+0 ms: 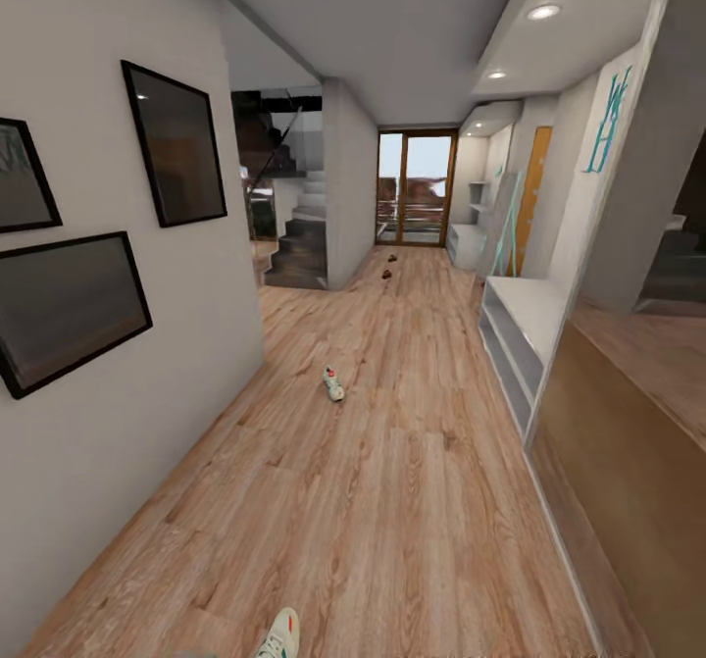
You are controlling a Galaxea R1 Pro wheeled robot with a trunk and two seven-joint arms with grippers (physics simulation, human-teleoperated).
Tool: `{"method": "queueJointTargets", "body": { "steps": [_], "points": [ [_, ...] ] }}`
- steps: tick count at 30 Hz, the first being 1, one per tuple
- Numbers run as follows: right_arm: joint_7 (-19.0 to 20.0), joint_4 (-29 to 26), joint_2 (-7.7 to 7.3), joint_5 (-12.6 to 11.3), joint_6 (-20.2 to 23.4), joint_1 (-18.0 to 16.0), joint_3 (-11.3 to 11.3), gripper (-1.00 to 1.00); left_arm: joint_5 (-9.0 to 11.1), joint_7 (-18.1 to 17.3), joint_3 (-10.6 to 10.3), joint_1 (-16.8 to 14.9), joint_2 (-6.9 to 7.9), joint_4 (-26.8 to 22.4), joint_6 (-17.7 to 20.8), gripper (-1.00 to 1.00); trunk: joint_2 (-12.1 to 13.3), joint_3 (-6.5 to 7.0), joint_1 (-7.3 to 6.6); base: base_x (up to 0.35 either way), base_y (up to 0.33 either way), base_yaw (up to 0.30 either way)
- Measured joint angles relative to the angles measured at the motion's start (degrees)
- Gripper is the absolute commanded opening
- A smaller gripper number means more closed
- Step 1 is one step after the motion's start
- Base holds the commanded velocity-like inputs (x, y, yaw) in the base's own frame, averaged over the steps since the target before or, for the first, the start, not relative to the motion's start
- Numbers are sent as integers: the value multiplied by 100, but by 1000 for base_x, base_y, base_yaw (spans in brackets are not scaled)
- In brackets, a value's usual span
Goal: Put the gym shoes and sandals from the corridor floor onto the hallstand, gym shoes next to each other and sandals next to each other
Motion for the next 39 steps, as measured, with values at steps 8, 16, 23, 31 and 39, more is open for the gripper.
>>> {"method": "queueJointTargets", "body": {
  "steps": [8, 16, 23, 31, 39],
  "points": [
    [0, -95, 2, 0, -1, 0, 0, 100, -11, -3, -4, -2, -1, -4, -1, 100, 0, 0, 0, 0, 0, -267],
    [0, -104, 7, 0, -1, 0, 5, 100, -34, -4, -7, -2, -4, -5, -5, 100, 0, 0, 0, 0, 0, -267],
    [0, -90, 9, 0, -1, 0, 14, 100, -29, -4, -8, -2, -5, 2, -9, 100, 0, 0, 0, 3, 0, -267],
    [0, -88, 10, 0, 1, 0, 16, 100, -9, -4, -6, -2, -2, 11, -10, 100, 0, 0, -1, 82, -1, -245],
    [33, -120, 11, 12, 4, -1, 34, 100, 6, -4, 5, -1, 7, 10, -10, 100, 0, 0, -2, 187, -105, -69]
  ]
}}
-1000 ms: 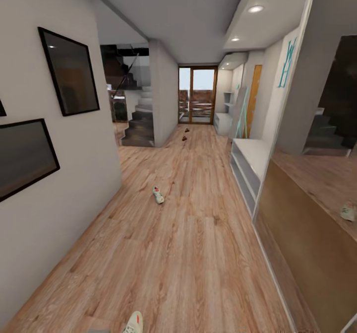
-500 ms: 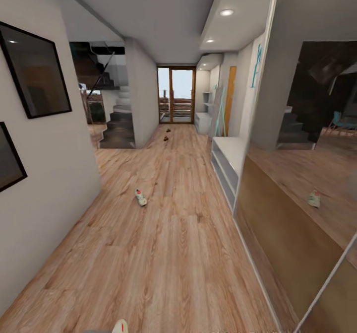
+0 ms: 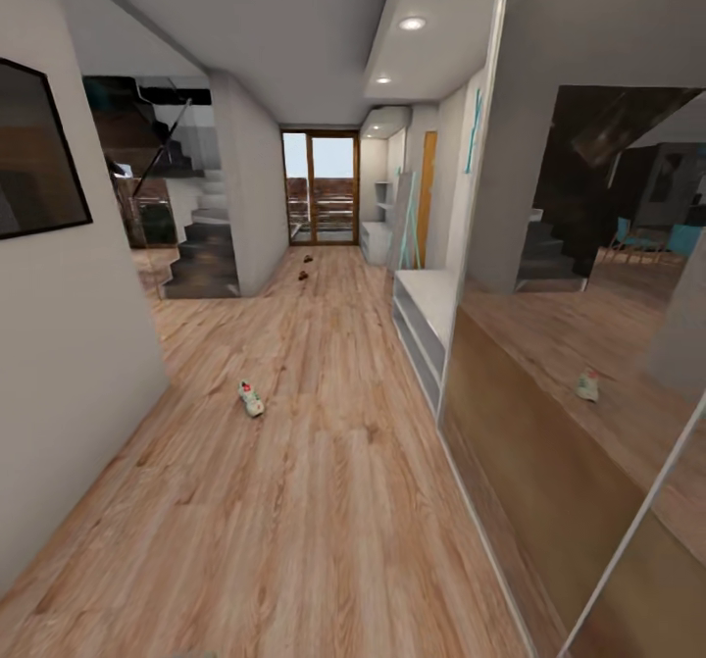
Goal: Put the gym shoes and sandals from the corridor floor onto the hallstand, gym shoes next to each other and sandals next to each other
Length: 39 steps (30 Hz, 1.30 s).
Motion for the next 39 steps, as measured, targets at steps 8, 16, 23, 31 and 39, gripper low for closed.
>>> {"method": "queueJointTargets", "body": {
  "steps": [8, 16, 23, 31, 39],
  "points": [
    [14, -9, 5, 34, 2, 0, 14, 100, 1, 0, 2, 0, -3, 1, 0, 100, 0, 0, 0, 230, -194, -4],
    [15, -10, 17, 43, 5, 0, 27, 100, 8, 0, 3, 0, -1, 5, 0, 100, 0, 0, 0, 240, -204, 0],
    [15, -10, 23, 43, 4, 0, 30, 100, 9, 0, 3, 0, -2, 9, 0, 100, 0, 0, -1, 267, -182, 0],
    [14, -57, 24, 39, 2, -1, 24, 100, 9, 0, 6, 1, -2, 68, 1, 100, 0, 0, -1, 317, -61, 26],
    [2, -165, 34, 36, 3, -2, 25, 100, 14, 0, 10, 2, -2, 141, -4, 100, 0, 0, -1, 334, -11, 202]
  ]
}}
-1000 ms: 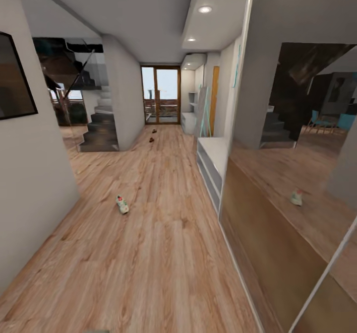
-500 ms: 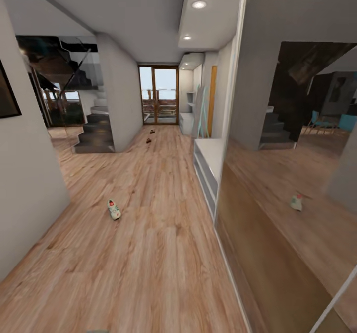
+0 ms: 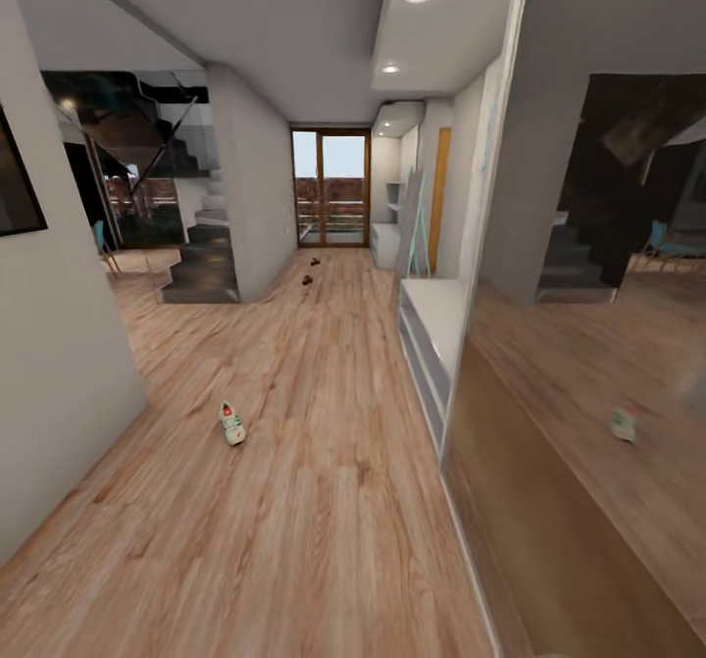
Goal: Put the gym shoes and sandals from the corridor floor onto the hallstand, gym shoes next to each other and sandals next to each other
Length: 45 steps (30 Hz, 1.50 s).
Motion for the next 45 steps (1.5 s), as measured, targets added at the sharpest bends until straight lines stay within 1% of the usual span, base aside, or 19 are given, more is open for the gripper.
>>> {"method": "queueJointTargets", "body": {
  "steps": [9, 13, 45],
  "points": [
    [-3, -25, 4, -1, 1, 0, 0, 100, 4, 1, 8, 0, 0, 15, 3, 100, 0, 0, 0, 337, -1, 267],
    [-3, -27, 3, -1, 1, 1, -2, 100, 4, 2, 9, -1, 0, 21, 1, 100, 0, 0, 0, 337, 0, 118],
    [-3, 5, 2, -8, 1, 1, 4, 100, 24, 2, 9, -1, 8, 23, -1, 100, 0, 0, 0, 337, -4, 10]
  ]
}}
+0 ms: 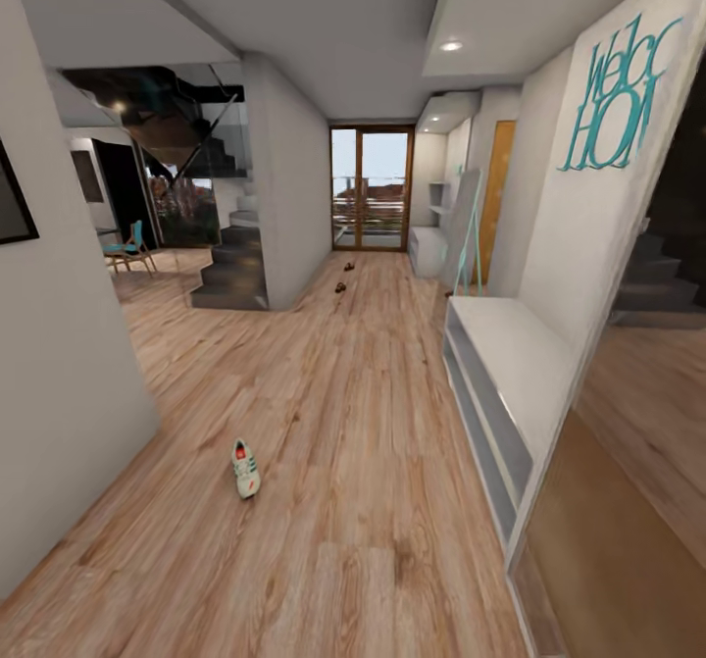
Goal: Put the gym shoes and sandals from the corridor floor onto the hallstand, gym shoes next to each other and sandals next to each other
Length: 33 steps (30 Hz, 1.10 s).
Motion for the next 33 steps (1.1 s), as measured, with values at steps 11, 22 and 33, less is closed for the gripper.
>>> {"method": "queueJointTargets", "body": {
  "steps": [11, 22, 33],
  "points": [
    [-10, 27, 0, 4, -7, 0, -12, 100, 5, -2, 0, 0, 0, 3, -3, 100, 0, 0, 0, 339, -5, 0],
    [-30, 26, -1, -7, -9, 0, -22, 100, 10, -2, 0, 0, 0, 3, -3, 100, 0, 0, 0, 340, 0, 0],
    [-32, 27, -1, -7, -9, 0, -30, 100, 4, 3, 0, 1, 0, 54, -294, 100, 0, 0, 0, 339, 0, 0]
  ]
}}
